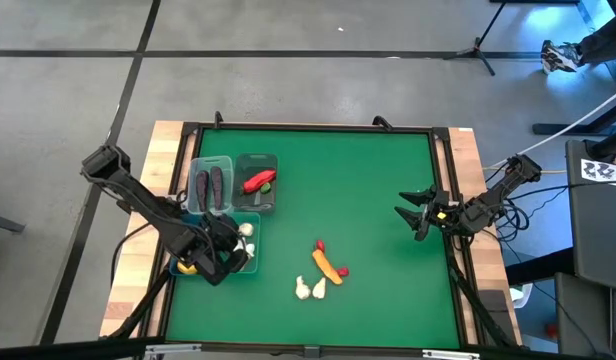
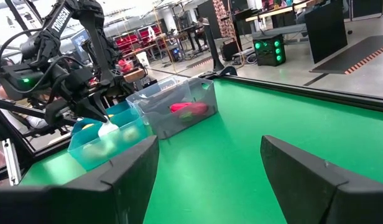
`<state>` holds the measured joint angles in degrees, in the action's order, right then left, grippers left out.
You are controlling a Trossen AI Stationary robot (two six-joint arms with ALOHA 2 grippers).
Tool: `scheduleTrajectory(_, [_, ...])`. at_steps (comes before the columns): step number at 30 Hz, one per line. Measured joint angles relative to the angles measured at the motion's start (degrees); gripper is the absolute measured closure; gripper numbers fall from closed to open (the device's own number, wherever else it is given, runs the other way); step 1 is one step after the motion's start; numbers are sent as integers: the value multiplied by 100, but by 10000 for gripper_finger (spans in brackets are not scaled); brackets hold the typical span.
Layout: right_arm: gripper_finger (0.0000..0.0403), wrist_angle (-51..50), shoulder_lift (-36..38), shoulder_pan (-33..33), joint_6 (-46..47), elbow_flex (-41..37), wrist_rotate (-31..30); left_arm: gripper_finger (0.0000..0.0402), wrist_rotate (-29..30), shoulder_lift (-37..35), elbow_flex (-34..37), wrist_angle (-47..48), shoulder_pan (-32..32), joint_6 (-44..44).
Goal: Sort produce into baskets
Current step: Put the white garlic into the green bin
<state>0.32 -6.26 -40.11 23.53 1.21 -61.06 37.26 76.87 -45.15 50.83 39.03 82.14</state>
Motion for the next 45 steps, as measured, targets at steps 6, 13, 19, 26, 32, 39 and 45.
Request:
scheduleTrajectory(6, [123, 0, 0, -1, 0, 2, 0, 384, -10, 56, 1, -2, 0, -62])
scheduleTrajectory(13, [123, 0, 0, 0, 0, 0, 0, 384, -16, 56, 2, -92, 0, -447])
scheduleTrajectory(19, [123, 0, 0, 0, 0, 0, 0, 380, -22, 56, 2, -90, 0, -644])
scheduleTrajectory(26, [123, 0, 0, 1, 0, 2, 0, 294, -48, 56, 2, -92, 0, -722])
scheduleTrajectory(32, [123, 0, 0, 0, 0, 0, 0, 225, -65, 45, 2, -100, 0, -720])
scheduleTrajectory(39, [123, 0, 0, -1, 0, 0, 0, 195, -70, -21, -135, -82, 0, -1019])
scheduleTrajectory(45, [123, 0, 0, 1, 0, 0, 0, 197, 66, -25, -442, -58, -2, -1378])
